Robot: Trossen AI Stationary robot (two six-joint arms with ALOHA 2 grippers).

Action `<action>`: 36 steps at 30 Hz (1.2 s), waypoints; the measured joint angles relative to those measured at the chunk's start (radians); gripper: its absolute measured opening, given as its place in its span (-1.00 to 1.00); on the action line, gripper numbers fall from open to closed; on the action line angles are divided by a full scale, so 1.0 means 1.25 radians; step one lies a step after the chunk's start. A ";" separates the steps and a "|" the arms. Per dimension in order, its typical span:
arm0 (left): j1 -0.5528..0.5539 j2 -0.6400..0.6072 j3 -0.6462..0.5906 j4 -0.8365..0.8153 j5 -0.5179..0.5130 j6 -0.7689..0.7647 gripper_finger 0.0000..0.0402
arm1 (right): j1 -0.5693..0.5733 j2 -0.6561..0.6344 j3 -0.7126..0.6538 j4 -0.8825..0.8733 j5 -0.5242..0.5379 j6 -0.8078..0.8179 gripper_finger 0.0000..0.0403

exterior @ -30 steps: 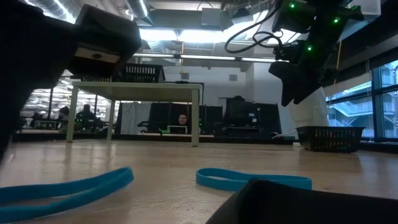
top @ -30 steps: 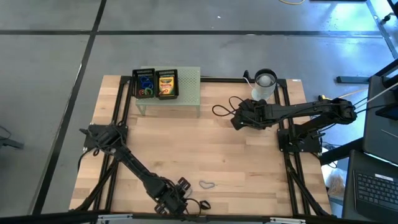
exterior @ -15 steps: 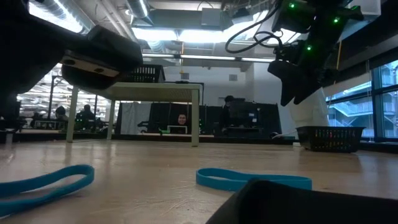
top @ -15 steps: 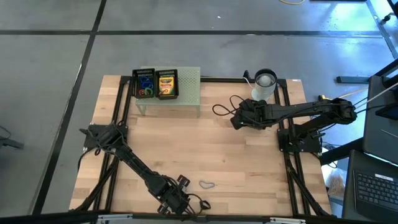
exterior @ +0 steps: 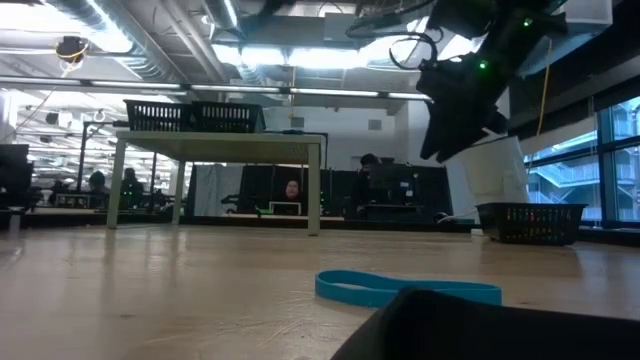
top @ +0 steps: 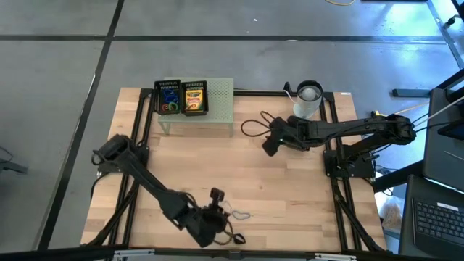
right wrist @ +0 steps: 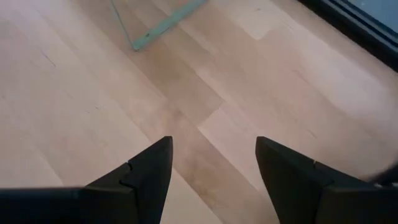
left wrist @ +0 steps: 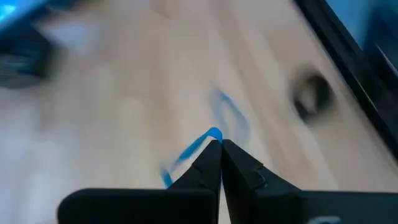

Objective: Pick & Place Office Desk Supplies
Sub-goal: Put the blue rubber band into the black bin

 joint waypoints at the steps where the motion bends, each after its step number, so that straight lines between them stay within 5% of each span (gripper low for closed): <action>1: 0.000 -0.015 0.001 0.011 -0.036 -0.016 -0.99 | 0.000 0.000 0.000 0.011 -0.001 0.000 0.15; 9: -0.002 -0.109 0.002 0.064 -0.248 -0.100 -0.99 | -0.002 0.000 0.000 0.032 -0.111 0.074 0.15; 13: -0.003 -0.137 0.002 0.060 -0.281 -0.108 -0.99 | 0.047 0.000 0.000 0.134 -0.187 0.020 0.15; 26: -0.003 -0.151 0.002 0.129 -0.195 -0.057 -0.98 | 0.281 0.000 0.000 0.579 -0.386 -0.318 0.15; 36: 0.025 -0.151 0.002 0.360 -0.080 0.161 -0.99 | 0.380 0.000 0.000 0.686 -0.318 -0.408 0.15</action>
